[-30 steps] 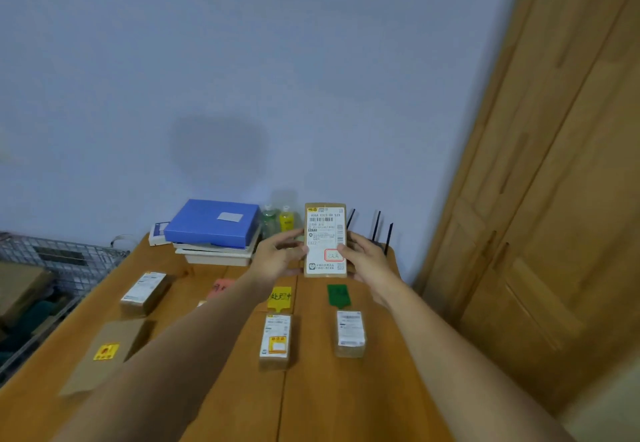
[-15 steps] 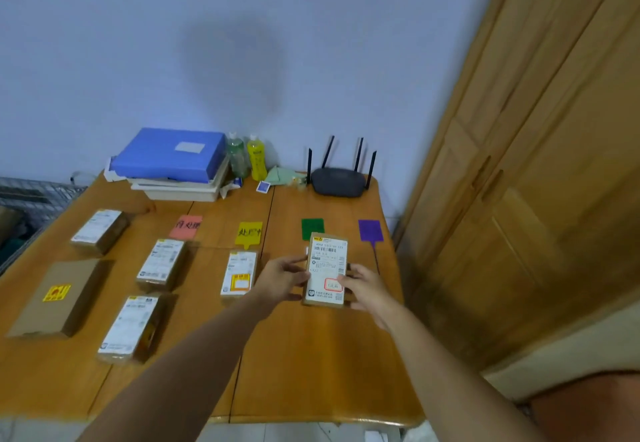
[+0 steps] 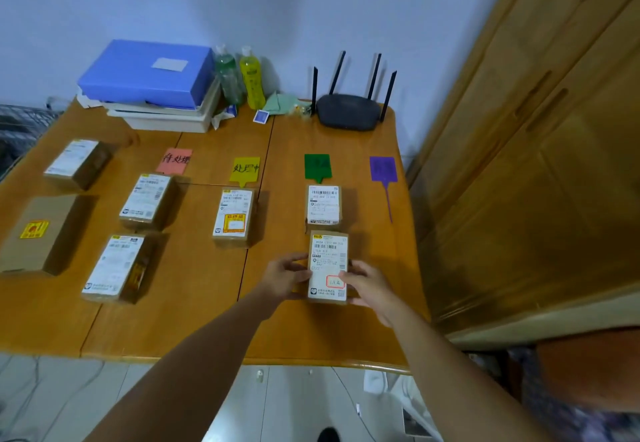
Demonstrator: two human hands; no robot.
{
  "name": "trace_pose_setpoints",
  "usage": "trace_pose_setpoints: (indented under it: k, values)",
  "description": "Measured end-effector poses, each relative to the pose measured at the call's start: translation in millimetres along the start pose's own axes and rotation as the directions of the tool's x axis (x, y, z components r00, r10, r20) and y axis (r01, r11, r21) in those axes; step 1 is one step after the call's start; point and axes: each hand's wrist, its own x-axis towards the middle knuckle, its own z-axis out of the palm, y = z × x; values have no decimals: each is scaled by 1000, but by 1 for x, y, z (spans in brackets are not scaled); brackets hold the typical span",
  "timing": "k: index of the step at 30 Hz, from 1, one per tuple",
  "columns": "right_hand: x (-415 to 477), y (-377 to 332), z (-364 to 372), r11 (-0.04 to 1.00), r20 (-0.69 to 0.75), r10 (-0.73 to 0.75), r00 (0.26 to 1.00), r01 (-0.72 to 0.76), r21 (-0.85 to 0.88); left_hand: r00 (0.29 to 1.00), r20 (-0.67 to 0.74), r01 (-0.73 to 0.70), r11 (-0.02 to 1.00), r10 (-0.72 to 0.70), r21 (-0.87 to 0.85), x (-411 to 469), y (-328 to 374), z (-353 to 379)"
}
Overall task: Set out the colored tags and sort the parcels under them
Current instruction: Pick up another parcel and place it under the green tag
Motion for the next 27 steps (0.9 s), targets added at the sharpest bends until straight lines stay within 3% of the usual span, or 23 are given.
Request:
trace_pose_setpoints:
  k: [27]
  values:
    - [27,27,5,997,64,78,995,-78,2,997,22,73,996,-72,-46,19,-35,-2]
